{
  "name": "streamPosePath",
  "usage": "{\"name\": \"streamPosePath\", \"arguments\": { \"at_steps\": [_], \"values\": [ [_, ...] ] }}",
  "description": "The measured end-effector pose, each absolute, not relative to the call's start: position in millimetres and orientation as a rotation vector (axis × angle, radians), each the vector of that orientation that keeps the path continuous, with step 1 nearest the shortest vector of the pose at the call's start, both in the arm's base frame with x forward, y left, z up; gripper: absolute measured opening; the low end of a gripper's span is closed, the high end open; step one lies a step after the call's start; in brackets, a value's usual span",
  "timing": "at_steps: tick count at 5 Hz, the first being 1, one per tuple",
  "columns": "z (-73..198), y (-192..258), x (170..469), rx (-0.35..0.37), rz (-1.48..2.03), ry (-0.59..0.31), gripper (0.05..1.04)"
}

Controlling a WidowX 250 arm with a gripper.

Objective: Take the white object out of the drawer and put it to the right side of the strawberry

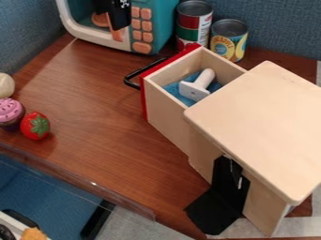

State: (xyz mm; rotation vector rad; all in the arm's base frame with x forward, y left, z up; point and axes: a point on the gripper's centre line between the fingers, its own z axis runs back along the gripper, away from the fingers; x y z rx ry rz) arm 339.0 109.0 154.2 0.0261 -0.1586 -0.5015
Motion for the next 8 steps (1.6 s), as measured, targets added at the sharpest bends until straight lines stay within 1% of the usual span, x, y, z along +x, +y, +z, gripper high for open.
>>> {"name": "streamPosePath", "arguments": {
  "at_steps": [1, 2, 3, 4, 5, 6, 7, 8],
  "values": [
    [140, 107, 337, 0.007, -0.494, -0.131, 1.001],
    [131, 76, 312, -0.005, -0.489, -0.123, 1.001],
    [136, 51, 296, 0.009, -0.464, -0.174, 1.001],
    [138, 38, 291, 0.019, -0.428, -0.24, 1.001],
    [127, 24, 294, -0.002, -0.353, -0.303, 1.001],
    [130, 14, 305, -0.016, -0.312, -0.37, 1.001],
    [125, 8, 314, -0.057, -0.26, -0.405, 1.001],
    [121, 4, 326, -0.067, -0.224, -0.414, 1.001]
  ]
}}
